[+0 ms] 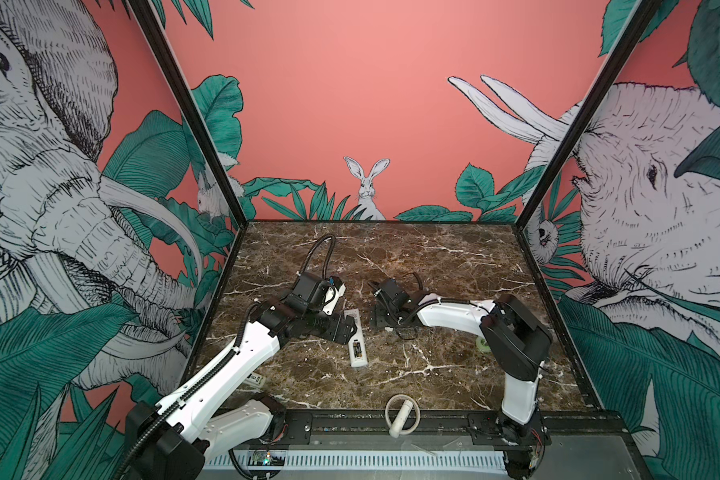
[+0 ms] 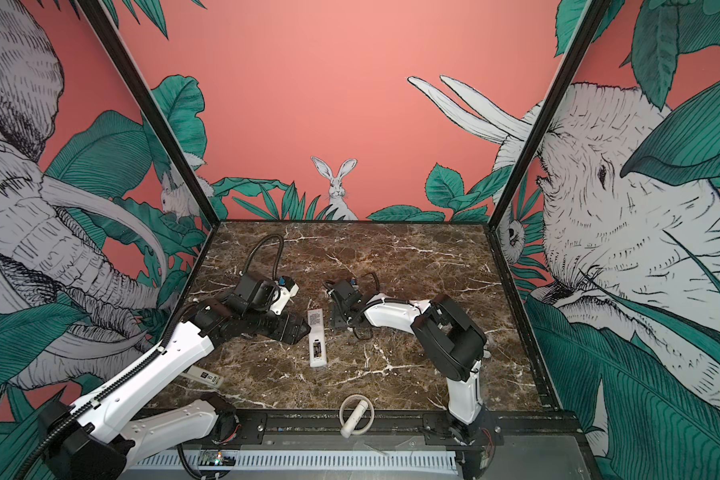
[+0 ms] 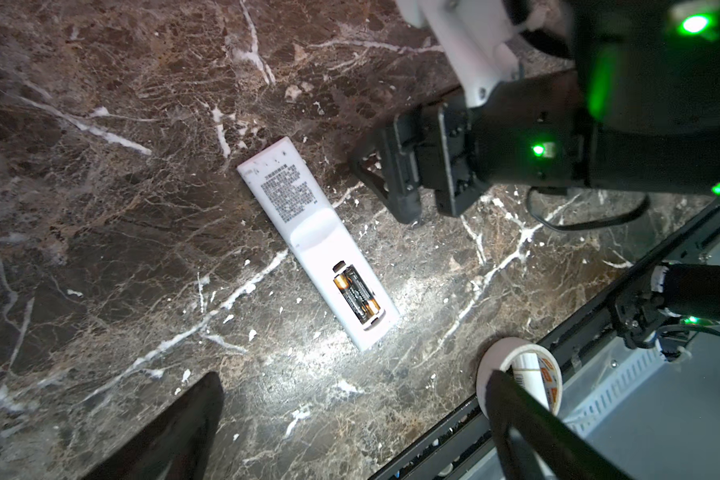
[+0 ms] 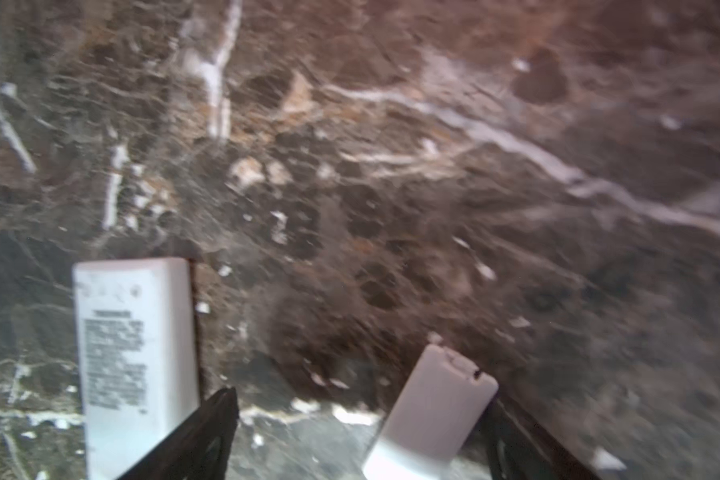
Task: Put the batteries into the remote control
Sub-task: 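Carry the battery cover with the right gripper over the remote's battery compartment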
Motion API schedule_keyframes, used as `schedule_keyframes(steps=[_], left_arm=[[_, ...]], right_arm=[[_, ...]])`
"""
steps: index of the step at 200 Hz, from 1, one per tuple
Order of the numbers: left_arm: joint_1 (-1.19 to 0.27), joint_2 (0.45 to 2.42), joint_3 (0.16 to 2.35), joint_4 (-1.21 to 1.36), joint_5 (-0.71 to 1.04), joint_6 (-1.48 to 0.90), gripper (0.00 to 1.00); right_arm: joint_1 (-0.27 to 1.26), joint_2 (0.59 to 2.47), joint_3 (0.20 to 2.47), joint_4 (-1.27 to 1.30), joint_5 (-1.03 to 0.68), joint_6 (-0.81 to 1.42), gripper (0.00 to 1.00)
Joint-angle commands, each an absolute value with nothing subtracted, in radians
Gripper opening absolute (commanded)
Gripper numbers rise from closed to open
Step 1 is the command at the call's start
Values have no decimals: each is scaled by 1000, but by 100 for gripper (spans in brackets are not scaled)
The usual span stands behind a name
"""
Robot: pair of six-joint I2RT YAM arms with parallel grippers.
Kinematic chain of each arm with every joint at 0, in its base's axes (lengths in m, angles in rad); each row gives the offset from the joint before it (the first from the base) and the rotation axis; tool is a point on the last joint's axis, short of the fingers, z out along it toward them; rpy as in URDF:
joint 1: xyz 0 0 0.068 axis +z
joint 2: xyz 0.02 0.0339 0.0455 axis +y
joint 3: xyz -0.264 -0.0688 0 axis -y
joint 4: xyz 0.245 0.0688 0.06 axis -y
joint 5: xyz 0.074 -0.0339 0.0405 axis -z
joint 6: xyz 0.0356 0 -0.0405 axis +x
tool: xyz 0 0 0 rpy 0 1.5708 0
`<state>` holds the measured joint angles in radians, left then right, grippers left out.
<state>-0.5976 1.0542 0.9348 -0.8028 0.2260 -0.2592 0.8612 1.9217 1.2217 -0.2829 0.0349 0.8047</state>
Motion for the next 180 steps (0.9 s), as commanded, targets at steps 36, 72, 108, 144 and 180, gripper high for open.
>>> schedule_keyframes(steps=[36, 72, 108, 144, 180], left_arm=[[-593, 1053, 912, -818, 269, -232, 99], [-593, 1062, 909, -810, 291, -229, 99], [-593, 1063, 906, -805, 312, -229, 99], [-593, 1058, 892, -796, 324, -235, 99], [-593, 1051, 883, -792, 344, -238, 99]], right_arm=[[871, 2007, 1298, -429, 32, 729, 73], [875, 2015, 1305, -526, 90, 684, 52], [893, 2031, 1305, -603, 134, 653, 46], [915, 2022, 1337, -630, 163, 638, 37], [925, 1984, 1288, -596, 149, 624, 29]])
